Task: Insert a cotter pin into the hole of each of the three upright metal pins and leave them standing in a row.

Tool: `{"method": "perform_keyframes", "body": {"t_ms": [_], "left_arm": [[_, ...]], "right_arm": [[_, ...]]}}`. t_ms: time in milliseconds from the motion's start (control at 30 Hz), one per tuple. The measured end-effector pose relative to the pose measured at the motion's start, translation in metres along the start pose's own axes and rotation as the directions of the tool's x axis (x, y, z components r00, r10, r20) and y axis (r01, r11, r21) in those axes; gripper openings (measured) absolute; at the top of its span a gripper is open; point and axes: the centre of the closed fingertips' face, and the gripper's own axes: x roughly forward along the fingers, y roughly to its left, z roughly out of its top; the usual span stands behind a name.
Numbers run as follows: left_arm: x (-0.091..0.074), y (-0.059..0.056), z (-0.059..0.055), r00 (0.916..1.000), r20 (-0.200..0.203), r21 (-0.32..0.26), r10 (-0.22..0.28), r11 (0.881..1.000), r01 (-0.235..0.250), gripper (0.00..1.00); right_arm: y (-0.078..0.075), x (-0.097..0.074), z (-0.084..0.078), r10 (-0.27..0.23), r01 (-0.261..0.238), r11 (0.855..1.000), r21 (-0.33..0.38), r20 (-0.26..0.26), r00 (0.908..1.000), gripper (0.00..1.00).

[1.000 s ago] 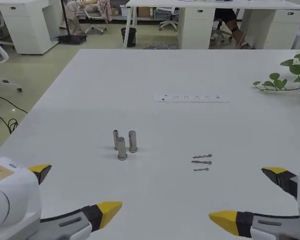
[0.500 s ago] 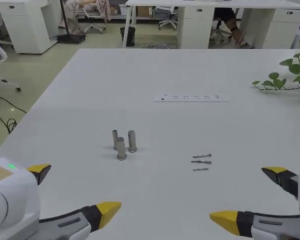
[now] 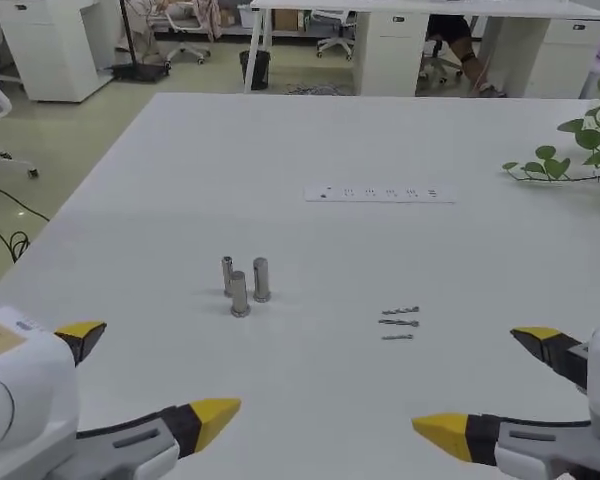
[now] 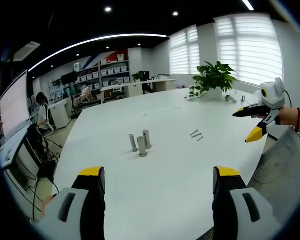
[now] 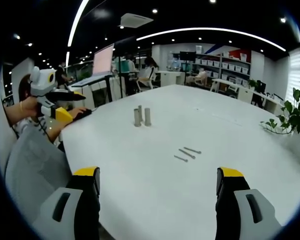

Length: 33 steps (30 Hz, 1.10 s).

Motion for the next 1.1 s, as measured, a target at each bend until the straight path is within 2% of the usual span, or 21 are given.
{"method": "perform_keyframes", "body": {"t_ms": [333, 667, 900, 1100], "left_arm": [[0.003, -0.006, 0.0, 0.9997, 0.004, -0.007, -0.022, 1.0, 0.022, 0.89], [0.005, -0.008, -0.004, 0.9993, -0.021, -0.017, -0.032, 0.999, 0.032, 0.9], [0.006, -0.002, -0.008, 0.9989, -0.039, -0.023, -0.026, 0.999, 0.025, 0.89], [0.011, 0.007, -0.006, 0.9993, -0.029, -0.049, -0.023, 0.999, 0.022, 0.83]], "right_arm": [[-0.003, 0.001, 0.002, 0.001, -0.001, 1.0, 0.001, 0.008, 1.0, 1.0], [-0.003, 0.004, 0.001, 0.016, -0.016, 1.0, 0.002, 0.0, 0.9999, 1.0], [-0.002, 0.005, 0.003, 0.024, -0.024, 1.0, 0.001, 0.009, 0.9997, 1.0], [-0.003, 0.007, 0.005, 0.028, -0.028, 1.0, -0.013, 0.017, 0.9994, 0.98]]}}
